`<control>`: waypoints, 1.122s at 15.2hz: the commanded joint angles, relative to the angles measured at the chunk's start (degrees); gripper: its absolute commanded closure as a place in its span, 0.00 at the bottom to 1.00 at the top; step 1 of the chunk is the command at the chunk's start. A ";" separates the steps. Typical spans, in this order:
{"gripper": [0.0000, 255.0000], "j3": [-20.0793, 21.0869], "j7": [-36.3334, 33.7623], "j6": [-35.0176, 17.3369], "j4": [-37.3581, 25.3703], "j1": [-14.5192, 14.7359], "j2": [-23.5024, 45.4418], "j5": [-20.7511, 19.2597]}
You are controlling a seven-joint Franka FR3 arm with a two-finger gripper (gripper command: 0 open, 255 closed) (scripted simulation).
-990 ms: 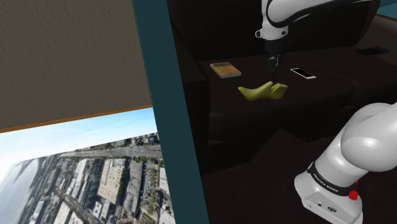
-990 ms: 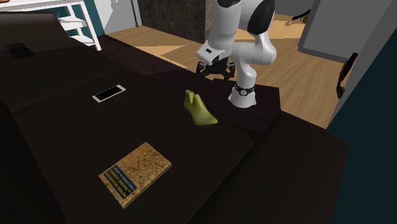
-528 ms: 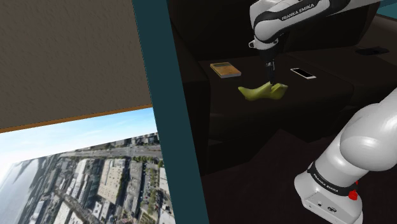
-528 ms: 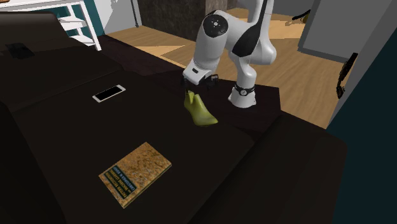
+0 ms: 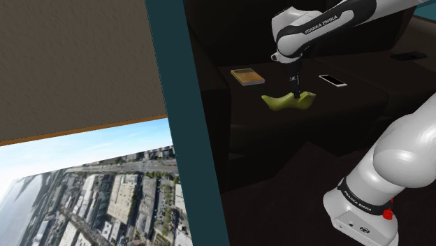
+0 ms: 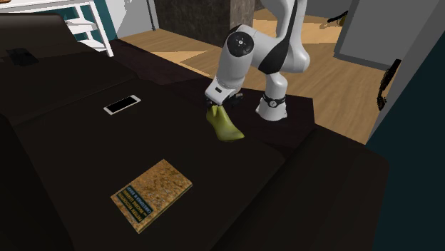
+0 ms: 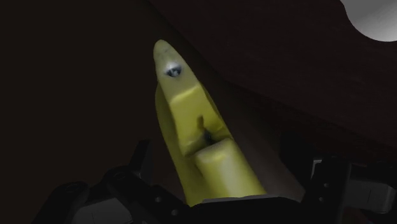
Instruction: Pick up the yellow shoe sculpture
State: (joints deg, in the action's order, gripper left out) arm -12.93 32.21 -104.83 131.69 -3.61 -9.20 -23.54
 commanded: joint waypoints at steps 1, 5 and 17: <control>1.00 0.00 -0.06 -0.14 0.14 0.00 -0.01 -0.02; 1.00 0.00 -0.05 -0.12 0.14 0.00 -0.03 -0.02; 1.00 0.43 1.41 5.14 -3.24 0.18 -2.10 0.31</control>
State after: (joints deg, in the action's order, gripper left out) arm -12.56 33.39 -100.41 129.07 -3.46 -11.14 -23.29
